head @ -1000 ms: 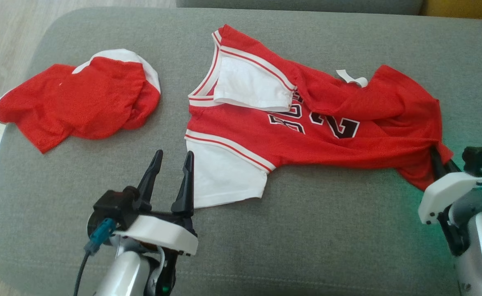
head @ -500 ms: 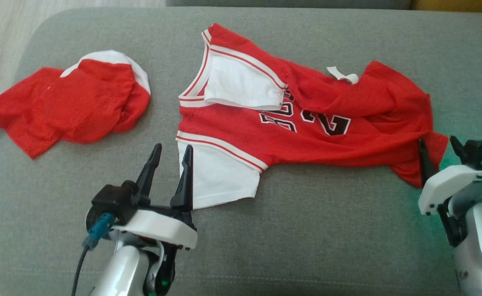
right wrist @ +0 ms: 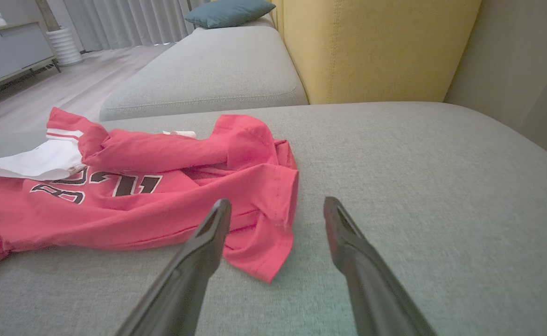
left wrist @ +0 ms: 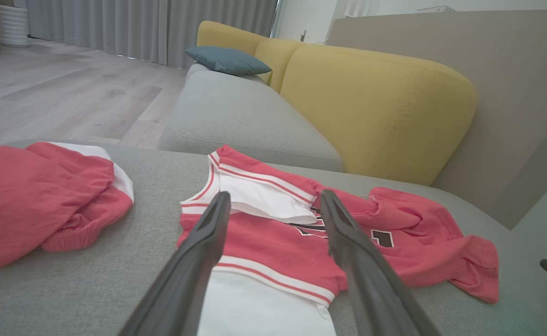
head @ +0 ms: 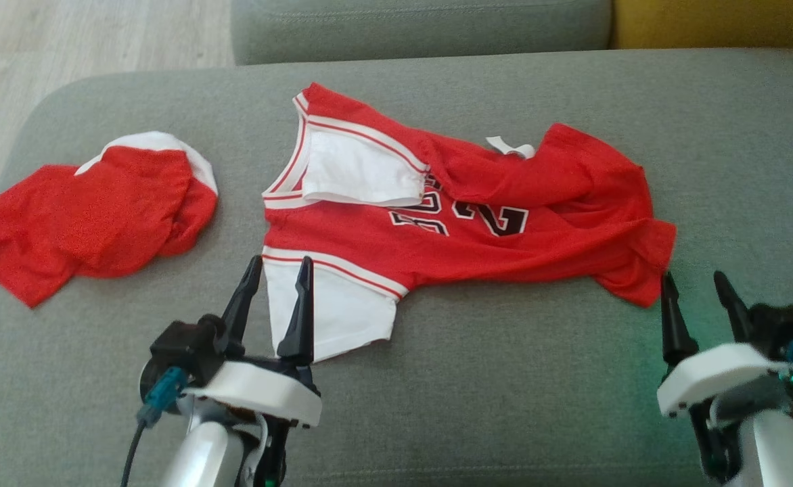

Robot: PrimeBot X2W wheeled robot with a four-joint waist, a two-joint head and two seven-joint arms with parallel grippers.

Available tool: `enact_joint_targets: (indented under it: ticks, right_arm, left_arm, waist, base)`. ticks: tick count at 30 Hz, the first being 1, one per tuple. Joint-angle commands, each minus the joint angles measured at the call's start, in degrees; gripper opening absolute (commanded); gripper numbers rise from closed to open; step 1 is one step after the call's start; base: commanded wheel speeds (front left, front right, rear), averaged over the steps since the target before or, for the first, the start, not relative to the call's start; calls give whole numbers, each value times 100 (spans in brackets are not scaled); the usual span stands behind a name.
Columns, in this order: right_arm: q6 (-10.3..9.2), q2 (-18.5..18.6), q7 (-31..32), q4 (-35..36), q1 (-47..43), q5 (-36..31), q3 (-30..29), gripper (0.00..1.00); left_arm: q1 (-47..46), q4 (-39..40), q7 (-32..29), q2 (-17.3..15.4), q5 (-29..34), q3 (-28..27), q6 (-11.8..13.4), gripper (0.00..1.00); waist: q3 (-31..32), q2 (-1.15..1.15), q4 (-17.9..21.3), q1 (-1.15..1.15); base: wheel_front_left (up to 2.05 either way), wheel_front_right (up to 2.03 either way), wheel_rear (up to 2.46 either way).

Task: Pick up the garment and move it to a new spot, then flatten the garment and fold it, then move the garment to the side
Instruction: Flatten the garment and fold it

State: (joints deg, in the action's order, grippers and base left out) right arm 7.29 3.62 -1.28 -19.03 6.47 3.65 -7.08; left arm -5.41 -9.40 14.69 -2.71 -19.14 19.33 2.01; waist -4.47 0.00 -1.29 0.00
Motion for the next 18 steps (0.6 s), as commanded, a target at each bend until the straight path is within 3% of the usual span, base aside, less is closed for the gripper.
enact_joint_targets:
  ticks: [1,13,18]
  right_arm:
    - [20,-2,-69,312,49,40,127,100]
    - [20,-73,-57,894,-358,386,220,100]
    - [20,-73,-85,934,-340,396,155,100]
  left_arm:
    - [-142,190,31,-17,-6,-227,22,100]
    - [-164,21,31,-17,109,-222,81,100]
    - [-185,-571,31,-17,233,-179,221,100]
  waist:
    - [46,0,62,0]
    - [15,0,143,0]
    - [-59,0,94,0]
  base:
    - [0,0,0]
    - [0,0,0]
    - [0,0,0]
